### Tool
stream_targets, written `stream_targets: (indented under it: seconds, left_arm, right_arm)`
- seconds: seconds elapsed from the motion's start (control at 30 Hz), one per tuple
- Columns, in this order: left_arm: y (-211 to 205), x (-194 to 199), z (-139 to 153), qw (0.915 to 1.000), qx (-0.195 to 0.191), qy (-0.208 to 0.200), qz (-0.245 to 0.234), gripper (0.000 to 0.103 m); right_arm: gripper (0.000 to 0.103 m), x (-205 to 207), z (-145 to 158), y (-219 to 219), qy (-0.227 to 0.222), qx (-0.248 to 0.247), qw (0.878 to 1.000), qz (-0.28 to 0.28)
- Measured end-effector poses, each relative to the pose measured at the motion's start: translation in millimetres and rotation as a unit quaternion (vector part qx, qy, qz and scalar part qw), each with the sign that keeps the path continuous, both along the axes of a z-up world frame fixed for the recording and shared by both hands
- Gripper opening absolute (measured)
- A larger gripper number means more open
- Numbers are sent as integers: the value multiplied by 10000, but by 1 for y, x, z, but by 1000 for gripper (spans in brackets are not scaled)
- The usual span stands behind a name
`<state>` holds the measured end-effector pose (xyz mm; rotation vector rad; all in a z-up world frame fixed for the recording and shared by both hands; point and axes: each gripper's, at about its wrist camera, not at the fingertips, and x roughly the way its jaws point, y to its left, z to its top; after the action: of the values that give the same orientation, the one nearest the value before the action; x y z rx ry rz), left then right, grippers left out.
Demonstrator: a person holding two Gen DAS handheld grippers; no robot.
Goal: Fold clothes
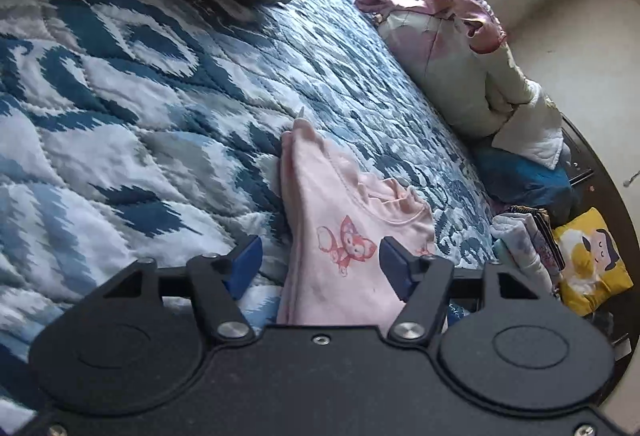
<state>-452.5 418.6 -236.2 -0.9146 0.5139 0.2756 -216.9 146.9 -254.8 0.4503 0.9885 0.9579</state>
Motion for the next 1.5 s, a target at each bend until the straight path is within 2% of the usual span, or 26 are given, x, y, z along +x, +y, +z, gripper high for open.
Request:
stream_targets:
  seconds: [0.03, 0.07, 0.1, 0.13, 0.2, 0.27, 0.33, 0.5, 0.7, 0.8, 0.97, 1.13, 1.27, 1.4, 1.5]
  left_arm:
    - [-1, 3, 0, 10000, 52, -20, -3, 63]
    - [-3, 5, -1, 9999, 114, -53, -29, 57]
    - [-5, 9, -3, 9999, 132, -62, -55, 48]
    - [-6, 13, -6, 9999, 59, -41, -88, 33]
    - [-12, 18, -12, 9999, -46, -80, -124, 23]
    - [-13, 19, -14, 9998, -104, -146, -133, 13]
    - [-7, 15, -9, 9990, -259, -333, -120, 12]
    - [2, -2, 21, 9963, -330, -787, 57, 12]
    - [32, -64, 79, 9875, -171, -1321, 842, 12]
    - [58, -113, 113, 9773, -93, -1605, 1380, 12]
    - [99, -204, 171, 9518, 308, -2020, 2286, 12]
    - [140, -283, 214, 9269, 697, -2155, 2992, 12]
    - [172, -326, 244, 9091, 993, -2191, 3401, 12]
    - [206, -352, 257, 8984, 985, -2231, 3651, 12]
    - [226, -366, 231, 8946, 786, -2122, 3854, 12]
  right_arm:
    - [68, -4, 0, 3, -65, -10, 10000, 70]
    - [66, -8, -1, 8, -97, 22, 9998, 176]
    - [59, -11, -2, 14, -159, 0, 9995, 258]
    - [48, -14, -2, 20, -278, -76, 9991, 300]
    - [30, -16, -7, 32, -341, -152, 9987, 337]
    - [21, -11, -13, 33, -51, 33, 9997, 229]
    - [16, -8, -13, 34, 123, 134, 9996, 193]
    - [15, -11, 6, 36, 181, 493, 9981, 308]
    - [15, -20, 53, 79, 255, 1121, 9897, 850]
    - [15, -34, 88, 123, 274, 1428, 9798, 1376]
    - [15, -75, 146, 225, 423, 1868, 9533, 2333]
    - [15, -134, 190, 323, 610, 2151, 9212, 3183]
    - [15, -179, 219, 391, 743, 2325, 8979, 3664]
    - [15, -208, 236, 446, 1013, 2530, 8796, 3898]
    - [15, -222, 230, 472, 1281, 2546, 8751, 3911]
